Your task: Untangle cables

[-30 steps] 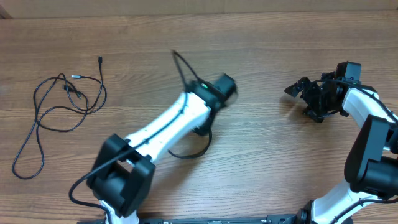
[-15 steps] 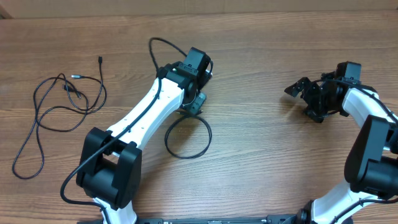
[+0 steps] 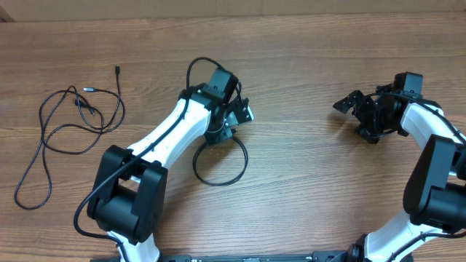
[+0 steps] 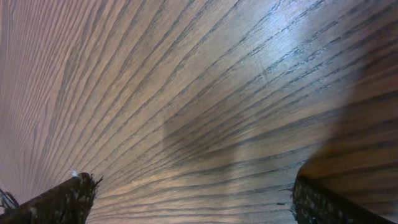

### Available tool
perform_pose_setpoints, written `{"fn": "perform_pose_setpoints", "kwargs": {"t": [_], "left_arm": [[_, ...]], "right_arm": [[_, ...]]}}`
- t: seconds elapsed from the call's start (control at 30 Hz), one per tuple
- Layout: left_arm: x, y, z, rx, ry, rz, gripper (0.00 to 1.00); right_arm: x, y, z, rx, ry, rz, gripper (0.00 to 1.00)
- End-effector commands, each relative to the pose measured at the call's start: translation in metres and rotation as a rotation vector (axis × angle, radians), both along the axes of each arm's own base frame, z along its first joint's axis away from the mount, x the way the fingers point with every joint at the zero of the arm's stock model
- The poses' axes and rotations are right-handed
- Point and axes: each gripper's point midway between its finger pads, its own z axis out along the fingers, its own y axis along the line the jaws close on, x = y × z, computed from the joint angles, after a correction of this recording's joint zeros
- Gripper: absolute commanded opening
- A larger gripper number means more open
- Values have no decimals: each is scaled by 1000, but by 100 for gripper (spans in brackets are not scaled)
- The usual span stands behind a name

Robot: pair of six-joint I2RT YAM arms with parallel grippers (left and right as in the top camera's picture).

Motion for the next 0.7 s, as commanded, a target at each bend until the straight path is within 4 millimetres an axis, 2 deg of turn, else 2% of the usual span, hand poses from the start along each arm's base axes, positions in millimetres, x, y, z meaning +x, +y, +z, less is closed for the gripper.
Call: {"fn": "perform_pose_setpoints", "kwargs": {"t": [0.0,0.37,0.47,0.67], "left_arm": [[-3,-7,-9,-43,-19,-108,50],[-2,-9,-34,-76,-77,-111,46],[-1,-10,-39,-83,-88,-108,41],[-16,-12,-56,-101,-6,-105,39]], "right_arm": [[-5,-1,-8,-2,26,-9,100],[-5,-1,-8,-2,26,-9,100],[-5,-1,-8,-2,26,-9,100],[-5,-1,-8,-2,26,-9,100]]}}
